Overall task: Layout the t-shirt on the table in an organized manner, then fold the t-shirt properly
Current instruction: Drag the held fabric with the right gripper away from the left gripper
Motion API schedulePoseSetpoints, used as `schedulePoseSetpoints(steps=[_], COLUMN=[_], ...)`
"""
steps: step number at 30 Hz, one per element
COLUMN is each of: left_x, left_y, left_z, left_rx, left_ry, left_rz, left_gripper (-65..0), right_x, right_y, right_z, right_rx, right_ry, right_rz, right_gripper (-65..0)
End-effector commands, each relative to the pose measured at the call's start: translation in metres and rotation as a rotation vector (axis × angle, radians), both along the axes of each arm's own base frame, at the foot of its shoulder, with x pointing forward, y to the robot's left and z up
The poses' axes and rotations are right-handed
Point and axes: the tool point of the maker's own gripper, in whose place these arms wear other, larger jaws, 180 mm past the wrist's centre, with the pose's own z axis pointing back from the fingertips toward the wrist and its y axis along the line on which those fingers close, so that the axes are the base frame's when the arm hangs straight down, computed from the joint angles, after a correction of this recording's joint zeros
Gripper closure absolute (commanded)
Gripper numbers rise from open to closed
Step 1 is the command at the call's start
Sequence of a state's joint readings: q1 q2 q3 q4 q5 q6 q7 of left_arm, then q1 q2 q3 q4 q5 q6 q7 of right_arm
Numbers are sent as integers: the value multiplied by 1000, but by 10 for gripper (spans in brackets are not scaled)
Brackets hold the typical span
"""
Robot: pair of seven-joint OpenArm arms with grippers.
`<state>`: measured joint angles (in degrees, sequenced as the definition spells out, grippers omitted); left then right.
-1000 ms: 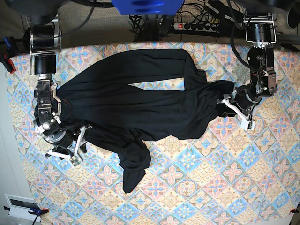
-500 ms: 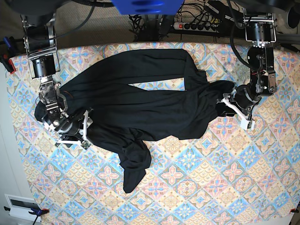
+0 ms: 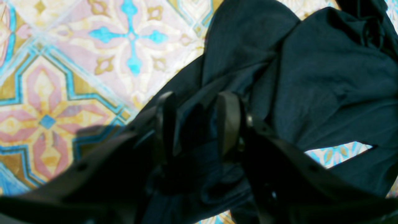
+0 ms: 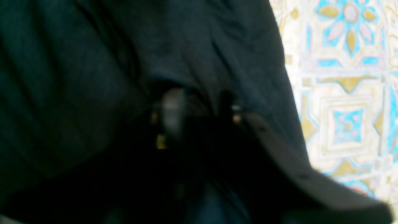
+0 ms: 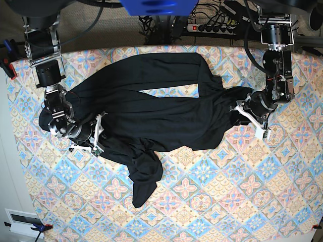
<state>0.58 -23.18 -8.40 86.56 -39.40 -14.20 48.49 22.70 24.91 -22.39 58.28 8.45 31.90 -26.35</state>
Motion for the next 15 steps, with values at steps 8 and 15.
schedulePoseSetpoints(steps=[8,15], left_x=[9,8], left_y=[3,3], left_z=[15,13], left_rx=[2,2], left_ry=[-49,-46], left_rz=[0,-2], left_gripper=[-200,-199], right_x=[34,58], right_y=[-26,-53], right_z=[60,116], right_rx=[-73,-21], right_ry=[-162,-313], right_rz=[-51,-157], right_gripper=[0,0])
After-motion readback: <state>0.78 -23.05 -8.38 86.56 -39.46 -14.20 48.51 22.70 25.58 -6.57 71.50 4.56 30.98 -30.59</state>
